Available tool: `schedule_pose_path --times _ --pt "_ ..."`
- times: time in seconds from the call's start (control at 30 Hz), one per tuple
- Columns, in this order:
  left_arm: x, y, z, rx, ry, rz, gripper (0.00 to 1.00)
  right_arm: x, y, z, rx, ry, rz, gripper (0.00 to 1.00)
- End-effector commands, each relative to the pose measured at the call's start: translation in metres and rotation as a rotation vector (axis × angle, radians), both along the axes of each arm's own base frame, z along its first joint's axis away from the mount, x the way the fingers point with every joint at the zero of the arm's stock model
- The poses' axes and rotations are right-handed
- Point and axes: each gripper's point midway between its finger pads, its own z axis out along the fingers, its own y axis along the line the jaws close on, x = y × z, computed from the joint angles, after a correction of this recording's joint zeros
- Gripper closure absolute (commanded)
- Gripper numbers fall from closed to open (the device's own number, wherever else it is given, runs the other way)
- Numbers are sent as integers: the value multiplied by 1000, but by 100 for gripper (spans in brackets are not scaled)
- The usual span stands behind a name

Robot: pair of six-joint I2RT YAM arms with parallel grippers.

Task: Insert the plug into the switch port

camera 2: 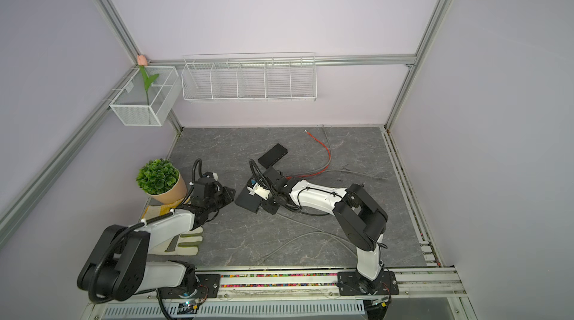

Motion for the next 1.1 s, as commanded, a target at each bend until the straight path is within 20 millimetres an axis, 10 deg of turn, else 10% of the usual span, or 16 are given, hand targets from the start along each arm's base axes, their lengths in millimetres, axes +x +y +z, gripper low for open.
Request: schedule_pose_path --times 0.0,0.6,1.07 --pt "3 -15 -2 -48 -8 -74 75 -8 -7 1 -12 5 9 74" --pt "-13 -27 -12 -64 -1 -126 74 -18 -10 -46 -107 61 13 75" --pt "-31 -45 -17 -38 4 -180 75 -17 3 -45 -108 53 25 93"
